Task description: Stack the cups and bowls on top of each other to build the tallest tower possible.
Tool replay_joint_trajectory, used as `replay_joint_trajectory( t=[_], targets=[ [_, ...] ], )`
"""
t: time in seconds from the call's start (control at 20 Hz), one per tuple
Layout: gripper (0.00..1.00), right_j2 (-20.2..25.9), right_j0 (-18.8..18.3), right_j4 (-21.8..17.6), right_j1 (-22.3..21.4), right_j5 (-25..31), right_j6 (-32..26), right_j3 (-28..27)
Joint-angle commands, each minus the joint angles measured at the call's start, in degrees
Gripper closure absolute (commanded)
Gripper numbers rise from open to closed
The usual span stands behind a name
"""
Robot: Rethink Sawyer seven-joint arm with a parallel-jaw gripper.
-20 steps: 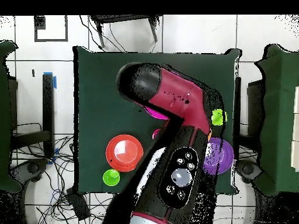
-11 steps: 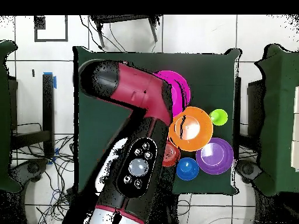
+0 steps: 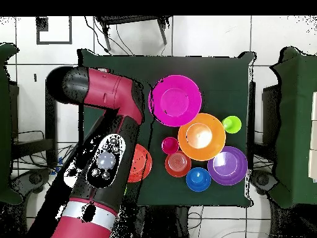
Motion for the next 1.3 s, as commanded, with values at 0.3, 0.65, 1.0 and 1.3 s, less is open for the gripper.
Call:
replay_joint_trajectory(
  t=[0.3,0.65,1.0,1.3],
  targets=[
    [0.00,4.0,1.6,0.8,4.1,-7.8,11.4,9.0],
    [0.00,6.1,0.1,0.7,-2.4,-13.6,5.9,21.4],
    [0.00,8.9,-2.6,0.3,-8.3,-18.4,1.9,31.1],
    [0.00,15.1,-6.7,-0.8,-10.4,-26.7,-0.3,38.6]
  ],
)
